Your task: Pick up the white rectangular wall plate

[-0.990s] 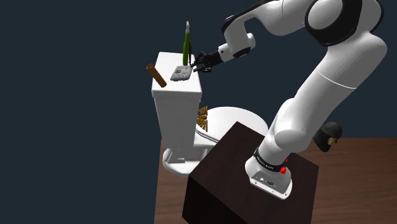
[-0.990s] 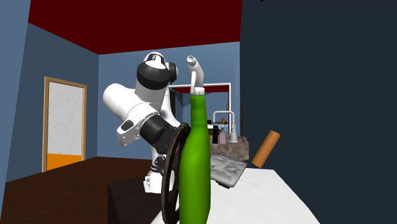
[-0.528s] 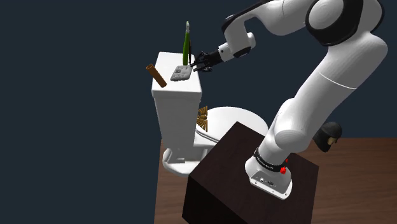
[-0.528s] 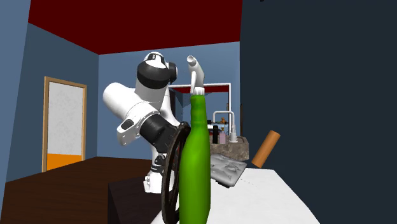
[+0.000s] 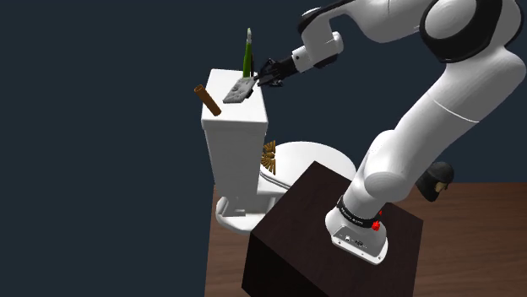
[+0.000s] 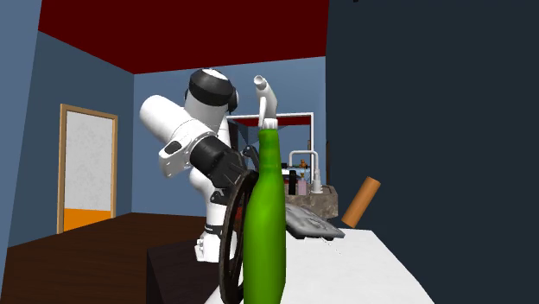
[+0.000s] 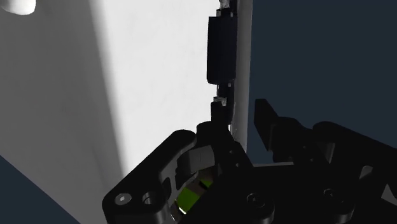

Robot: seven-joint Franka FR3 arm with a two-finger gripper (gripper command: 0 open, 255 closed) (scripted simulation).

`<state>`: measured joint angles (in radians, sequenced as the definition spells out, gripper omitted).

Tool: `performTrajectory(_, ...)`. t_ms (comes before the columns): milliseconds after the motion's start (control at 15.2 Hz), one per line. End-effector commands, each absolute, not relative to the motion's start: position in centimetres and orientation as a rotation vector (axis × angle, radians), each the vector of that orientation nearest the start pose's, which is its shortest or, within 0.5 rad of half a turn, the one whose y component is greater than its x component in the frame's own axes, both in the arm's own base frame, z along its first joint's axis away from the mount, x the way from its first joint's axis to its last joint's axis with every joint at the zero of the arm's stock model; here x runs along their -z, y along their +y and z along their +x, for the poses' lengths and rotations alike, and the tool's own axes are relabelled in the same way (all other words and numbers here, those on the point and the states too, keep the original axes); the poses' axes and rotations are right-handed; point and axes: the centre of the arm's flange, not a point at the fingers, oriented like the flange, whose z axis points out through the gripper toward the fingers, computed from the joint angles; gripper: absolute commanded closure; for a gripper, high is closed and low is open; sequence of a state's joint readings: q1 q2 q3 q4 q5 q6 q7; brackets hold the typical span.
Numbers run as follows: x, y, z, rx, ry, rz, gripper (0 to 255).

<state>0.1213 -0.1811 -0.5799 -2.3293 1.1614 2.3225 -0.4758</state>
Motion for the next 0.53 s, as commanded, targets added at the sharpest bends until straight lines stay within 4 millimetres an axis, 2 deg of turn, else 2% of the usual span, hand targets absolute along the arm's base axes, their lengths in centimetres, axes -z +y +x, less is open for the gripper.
performTrajectory(0,-43.5,-21.3,45.8,0.628,0.853,-2.065,255)
performTrajectory(330,-46.1,-21.3,45.8,0.628,0.853,-2.065,255)
performTrajectory(462,-46.2,-21.3,45.8,0.628,0.853,-2.065,255)
